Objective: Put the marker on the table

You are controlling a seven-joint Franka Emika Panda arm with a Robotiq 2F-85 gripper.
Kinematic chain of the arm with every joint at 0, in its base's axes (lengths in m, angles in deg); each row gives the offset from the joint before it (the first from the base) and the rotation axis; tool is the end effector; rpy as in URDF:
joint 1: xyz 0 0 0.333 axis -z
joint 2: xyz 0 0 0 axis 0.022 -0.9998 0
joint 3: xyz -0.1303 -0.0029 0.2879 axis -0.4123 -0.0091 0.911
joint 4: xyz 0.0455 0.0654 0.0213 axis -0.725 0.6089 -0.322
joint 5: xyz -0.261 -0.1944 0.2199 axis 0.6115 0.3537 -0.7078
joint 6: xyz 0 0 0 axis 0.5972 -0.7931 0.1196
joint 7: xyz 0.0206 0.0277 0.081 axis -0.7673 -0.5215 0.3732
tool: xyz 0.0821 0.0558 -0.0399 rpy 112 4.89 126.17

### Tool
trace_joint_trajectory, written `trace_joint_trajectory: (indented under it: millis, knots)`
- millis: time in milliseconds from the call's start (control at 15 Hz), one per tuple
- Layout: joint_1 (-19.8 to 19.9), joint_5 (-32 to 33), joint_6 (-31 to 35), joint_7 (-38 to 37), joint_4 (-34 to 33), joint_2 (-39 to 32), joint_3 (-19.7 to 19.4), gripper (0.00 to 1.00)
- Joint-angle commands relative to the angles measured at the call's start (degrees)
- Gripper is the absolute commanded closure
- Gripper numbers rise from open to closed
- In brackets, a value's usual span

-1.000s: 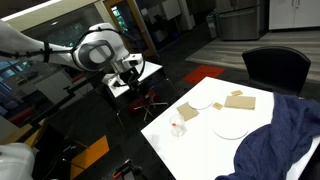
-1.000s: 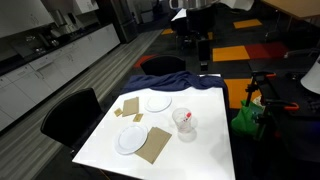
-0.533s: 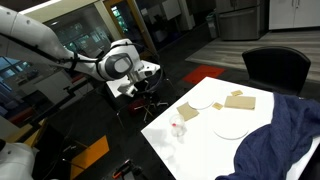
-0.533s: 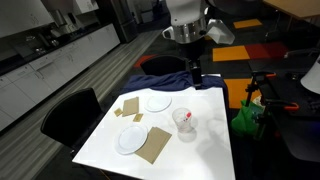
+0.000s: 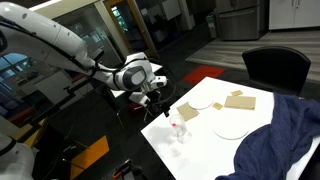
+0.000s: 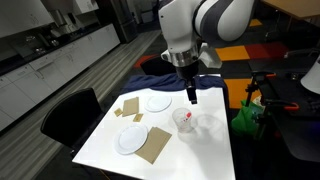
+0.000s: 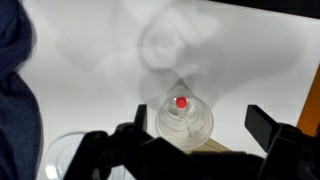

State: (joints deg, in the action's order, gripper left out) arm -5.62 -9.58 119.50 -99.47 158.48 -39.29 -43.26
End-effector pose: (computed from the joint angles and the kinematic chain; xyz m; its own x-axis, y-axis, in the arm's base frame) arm 0.4978 0.1353 0.2247 0.9839 0.1640 -0.0704 0.1678 -0.9844 0.0521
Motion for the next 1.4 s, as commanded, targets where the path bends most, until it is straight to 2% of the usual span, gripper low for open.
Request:
trace_joint_trajectory:
  millis: [0,600,800,867,933,1067,1133,1200,1267,1333]
  knots:
    - [-1.28,-0.57,0.38,0.61,-0.35,-0.95,-1.39,0.00]
    - [-1.30,-0.55,1.60,1.21,-1.73,-3.71,-1.79,0.00]
    - [-1.12,-0.98,1.67,1.66,-3.05,-5.35,-1.89,0.26]
    - [-1.00,-1.24,2.04,1.98,-3.37,-5.79,-1.85,0.30]
    - [-0.97,-1.41,2.17,2.06,-3.74,-6.26,-1.88,0.41]
    - [-0.94,-1.42,2.66,2.42,-4.67,-7.47,-2.03,0.40]
    - [-0.98,-1.34,2.89,2.48,-5.17,-8.11,-2.12,0.46]
    - [-0.76,-1.73,3.01,3.14,-5.85,-8.96,-1.93,0.43]
    - [-0.63,-1.95,3.14,3.81,-6.48,-9.75,-1.87,0.47]
    - [-0.47,-2.33,3.24,4.58,-7.12,-10.64,-1.76,0.46]
